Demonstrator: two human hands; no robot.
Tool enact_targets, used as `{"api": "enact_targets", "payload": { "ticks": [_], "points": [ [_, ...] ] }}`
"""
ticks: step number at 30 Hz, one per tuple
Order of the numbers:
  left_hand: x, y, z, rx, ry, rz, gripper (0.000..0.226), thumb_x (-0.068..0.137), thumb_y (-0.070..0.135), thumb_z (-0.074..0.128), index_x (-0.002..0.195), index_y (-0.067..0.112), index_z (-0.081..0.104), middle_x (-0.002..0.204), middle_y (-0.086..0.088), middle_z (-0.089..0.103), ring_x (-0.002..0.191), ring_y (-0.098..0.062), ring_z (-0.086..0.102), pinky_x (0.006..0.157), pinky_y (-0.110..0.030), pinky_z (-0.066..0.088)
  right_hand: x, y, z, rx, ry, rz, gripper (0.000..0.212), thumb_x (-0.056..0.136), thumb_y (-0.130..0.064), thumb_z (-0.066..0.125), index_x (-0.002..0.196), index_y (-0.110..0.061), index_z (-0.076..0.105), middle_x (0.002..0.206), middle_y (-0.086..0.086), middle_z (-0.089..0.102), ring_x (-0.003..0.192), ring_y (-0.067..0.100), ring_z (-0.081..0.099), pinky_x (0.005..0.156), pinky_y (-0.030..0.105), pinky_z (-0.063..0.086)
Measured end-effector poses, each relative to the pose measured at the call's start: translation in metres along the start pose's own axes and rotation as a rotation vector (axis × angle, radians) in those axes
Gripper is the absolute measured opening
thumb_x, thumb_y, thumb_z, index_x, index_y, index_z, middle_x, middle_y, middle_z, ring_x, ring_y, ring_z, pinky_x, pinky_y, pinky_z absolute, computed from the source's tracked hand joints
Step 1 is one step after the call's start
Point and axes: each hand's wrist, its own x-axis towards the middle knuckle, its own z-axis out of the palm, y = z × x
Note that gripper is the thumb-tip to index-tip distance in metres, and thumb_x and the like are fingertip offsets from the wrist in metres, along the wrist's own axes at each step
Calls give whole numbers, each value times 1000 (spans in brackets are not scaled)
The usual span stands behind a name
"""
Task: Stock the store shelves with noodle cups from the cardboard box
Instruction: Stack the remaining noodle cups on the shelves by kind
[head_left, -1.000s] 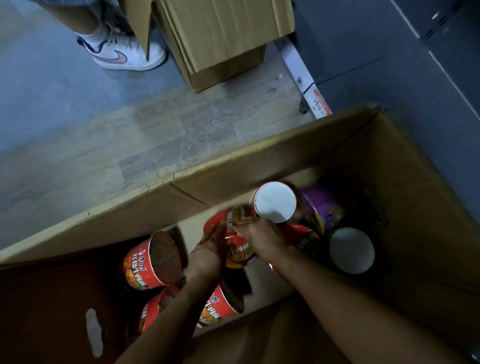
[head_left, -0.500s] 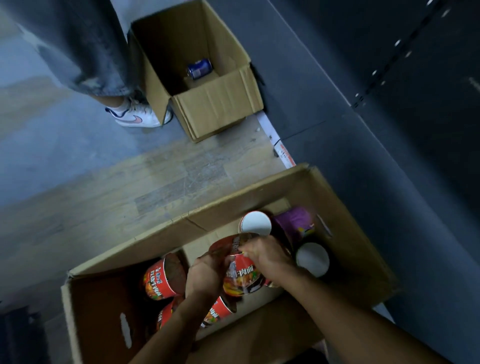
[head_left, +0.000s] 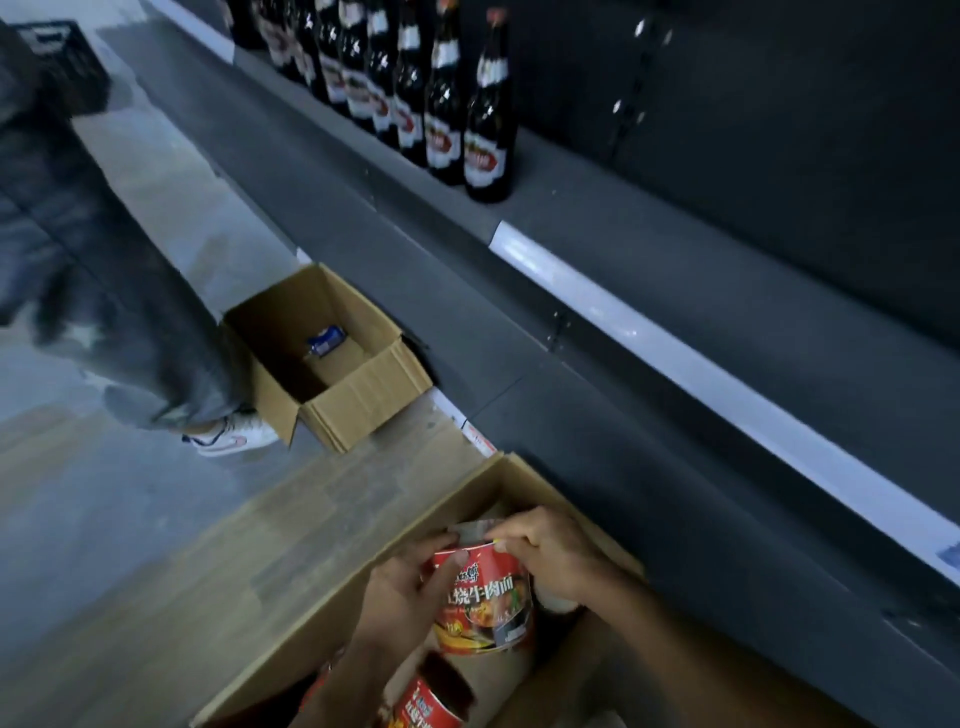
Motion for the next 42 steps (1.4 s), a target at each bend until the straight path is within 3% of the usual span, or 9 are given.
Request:
{"api": "enact_targets", "payload": {
  "ticks": [3, 7, 9, 15, 18, 23, 27, 32, 42],
  "points": [
    [-11, 45, -17, -71, -82, 57, 23, 85, 31, 68, 87, 54, 67, 92, 21, 71, 86, -1, 67, 72, -16, 53, -37, -21, -37, 74, 45, 18, 27, 94, -25, 55, 118, -22, 66, 117, -6, 66, 101, -1, 58, 75, 6, 46],
    [-25, 101, -27, -246, -155, 59, 19, 79, 47, 69, 97, 40, 72, 97, 7, 73, 91, -16, 70, 79, -39, 58, -79, -40, -82, 132, 127, 34, 24, 93, -25, 57, 114, -21, 69, 113, -3, 69, 91, 0, 62, 69, 7, 47],
    [-29, 128, -28, -280, -173, 98, 23, 78, 49, 69, 97, 37, 72, 98, 9, 73, 93, -14, 69, 81, -36, 57, -102, -47, -105, 200, 171, 55, 22, 93, -23, 57, 111, -21, 70, 109, -4, 70, 85, -3, 63, 68, 8, 49],
    [-42, 204, -17, -397, -279, 113, 66, 51, 63, 74, 101, 20, 71, 99, -2, 73, 88, -19, 71, 76, -38, 58, -163, -47, -164, 245, 272, 44, 23, 93, -18, 58, 112, -14, 70, 111, 0, 70, 96, 3, 64, 81, 14, 51],
    [-53, 229, -2, -512, -332, 81, 62, 56, 54, 83, 100, 12, 72, 100, -19, 71, 93, -40, 67, 86, -56, 52, -192, -42, -187, 261, 314, 28, 21, 91, -20, 60, 108, -19, 72, 107, -5, 71, 97, 3, 65, 89, 24, 52],
    [-76, 285, 18, -476, -370, 193, 15, 84, 19, 68, 92, 7, 73, 87, -13, 73, 81, -28, 71, 64, -27, 55, -243, -34, -220, 248, 395, 6, 20, 92, -23, 58, 106, -23, 72, 103, -8, 72, 94, 1, 65, 87, 26, 53],
    [-90, 322, 23, -344, -398, 306, 13, 85, 24, 63, 93, 17, 71, 87, 0, 74, 83, -18, 71, 63, -20, 52, -280, -34, -239, 219, 447, -20, 20, 93, -23, 57, 107, -19, 71, 104, -6, 71, 97, 4, 65, 90, 31, 53],
    [-105, 371, 33, -285, -447, 409, 28, 77, 34, 67, 96, 14, 72, 94, -2, 73, 89, -20, 70, 73, -28, 55, -320, -48, -260, 165, 462, -24, 27, 91, -30, 59, 116, -24, 65, 109, -5, 69, 94, 5, 66, 80, 22, 56],
    [-143, 469, 34, -245, -410, 681, 12, 90, 18, 61, 94, 20, 72, 96, -1, 71, 88, -16, 69, 66, -27, 54, -399, -80, -318, 55, 708, -112, 25, 94, -30, 55, 114, -24, 69, 105, -3, 72, 89, 1, 66, 76, 14, 53]
  ]
}}
